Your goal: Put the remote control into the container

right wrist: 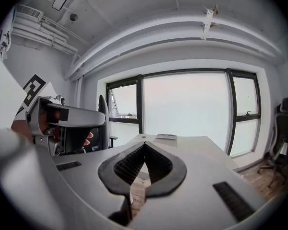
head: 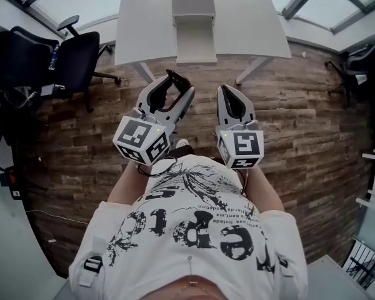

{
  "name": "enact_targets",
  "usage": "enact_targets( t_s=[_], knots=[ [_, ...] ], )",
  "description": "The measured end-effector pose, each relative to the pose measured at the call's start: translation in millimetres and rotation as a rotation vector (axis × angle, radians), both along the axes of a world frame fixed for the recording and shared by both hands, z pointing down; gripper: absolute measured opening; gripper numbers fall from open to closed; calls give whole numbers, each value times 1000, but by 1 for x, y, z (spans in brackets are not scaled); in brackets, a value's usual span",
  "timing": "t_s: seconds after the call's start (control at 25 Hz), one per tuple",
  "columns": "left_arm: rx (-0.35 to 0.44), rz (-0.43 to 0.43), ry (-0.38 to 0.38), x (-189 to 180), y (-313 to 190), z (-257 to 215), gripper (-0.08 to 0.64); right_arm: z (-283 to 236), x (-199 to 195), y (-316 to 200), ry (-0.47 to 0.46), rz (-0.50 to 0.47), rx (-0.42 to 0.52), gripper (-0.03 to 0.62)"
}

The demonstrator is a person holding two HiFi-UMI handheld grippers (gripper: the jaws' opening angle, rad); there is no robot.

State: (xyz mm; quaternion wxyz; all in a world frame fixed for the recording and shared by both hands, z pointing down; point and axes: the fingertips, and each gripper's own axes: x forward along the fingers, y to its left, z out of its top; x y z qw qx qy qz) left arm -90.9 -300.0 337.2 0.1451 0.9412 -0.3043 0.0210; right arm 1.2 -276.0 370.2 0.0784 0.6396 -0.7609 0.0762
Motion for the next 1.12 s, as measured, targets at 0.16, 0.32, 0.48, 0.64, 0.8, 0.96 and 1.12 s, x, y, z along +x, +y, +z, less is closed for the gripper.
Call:
enact_targets(
  t_s=[0.16,0.32,0.48,0.64,0.8,0.96,1.12],
  knots=[
    [-10,-1,4,-15,-30,4,233,1,-11,-25,11,11,-19,2],
    [-22,-3,-22,-15,-48,16,233,5,-5,-45,13,21,-30,2],
    [-26,-21,-45,-5,-68,23,233,10,2,-72,1,-13,-29,2],
    [-39,-60,-55,16,-90,25,233,8,27,-103,-16,-50,-12,2],
    [-38,-120,-65,44,-119,20,233,1,59,-143,-40,-101,2,2],
    [-41,-160,-72,85,-151,17,233,-7,92,-181,-34,-165,25,2],
    [-57,-175,-110,126,-172,25,233,-4,124,-208,-42,-209,18,2]
  ],
)
